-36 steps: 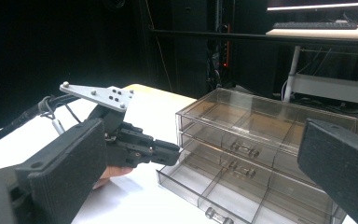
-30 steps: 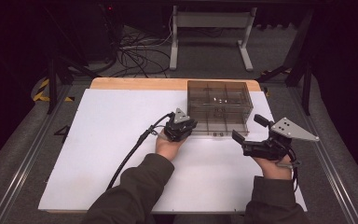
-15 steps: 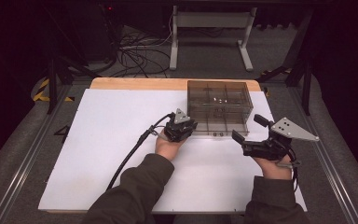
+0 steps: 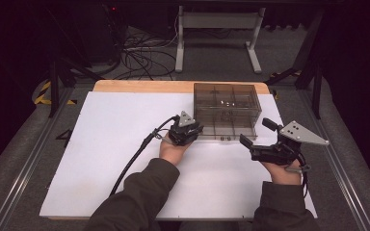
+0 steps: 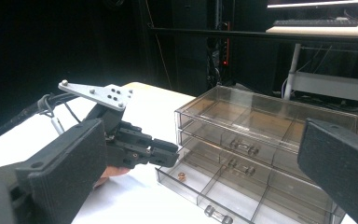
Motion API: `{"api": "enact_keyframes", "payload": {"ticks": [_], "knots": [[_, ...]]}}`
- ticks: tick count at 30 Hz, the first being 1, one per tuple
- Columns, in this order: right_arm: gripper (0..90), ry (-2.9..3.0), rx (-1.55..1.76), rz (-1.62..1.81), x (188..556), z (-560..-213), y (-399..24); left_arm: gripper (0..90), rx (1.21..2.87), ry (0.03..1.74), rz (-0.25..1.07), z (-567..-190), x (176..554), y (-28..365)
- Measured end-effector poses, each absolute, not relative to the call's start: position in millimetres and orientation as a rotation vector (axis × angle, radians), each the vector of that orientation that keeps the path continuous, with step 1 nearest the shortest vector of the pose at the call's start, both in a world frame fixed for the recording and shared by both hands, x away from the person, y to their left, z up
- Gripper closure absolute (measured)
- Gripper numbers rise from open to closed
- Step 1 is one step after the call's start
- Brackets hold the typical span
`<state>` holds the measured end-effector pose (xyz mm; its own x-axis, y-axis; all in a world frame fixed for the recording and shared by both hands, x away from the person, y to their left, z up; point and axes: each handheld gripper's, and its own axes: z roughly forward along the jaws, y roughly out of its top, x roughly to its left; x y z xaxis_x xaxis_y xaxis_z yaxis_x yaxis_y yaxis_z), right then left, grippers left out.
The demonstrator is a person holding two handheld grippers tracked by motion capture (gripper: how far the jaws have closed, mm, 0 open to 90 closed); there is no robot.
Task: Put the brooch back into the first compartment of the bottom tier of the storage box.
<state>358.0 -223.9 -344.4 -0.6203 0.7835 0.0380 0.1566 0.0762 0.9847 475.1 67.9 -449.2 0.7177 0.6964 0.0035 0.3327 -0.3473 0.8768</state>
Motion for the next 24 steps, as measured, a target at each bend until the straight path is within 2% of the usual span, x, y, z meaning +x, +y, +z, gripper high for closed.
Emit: {"api": "enact_keyframes", "payload": {"ticks": [8, 21, 24], "knots": [[1.9, 1.851, 0.928, 1.575, 358, -345, -222, 67.2, 1.944, 0.767, 0.491, -439, 470, 71], [1.9, 1.85, 0.934, 1.568, 359, -346, -222, 49.7, 1.923, 0.721, 0.498, -420, 460, 80], [1.9, 1.849, 0.935, 1.567, 359, -346, -222, 48.4, 1.926, 0.709, 0.488, -417, 456, 82]]}}
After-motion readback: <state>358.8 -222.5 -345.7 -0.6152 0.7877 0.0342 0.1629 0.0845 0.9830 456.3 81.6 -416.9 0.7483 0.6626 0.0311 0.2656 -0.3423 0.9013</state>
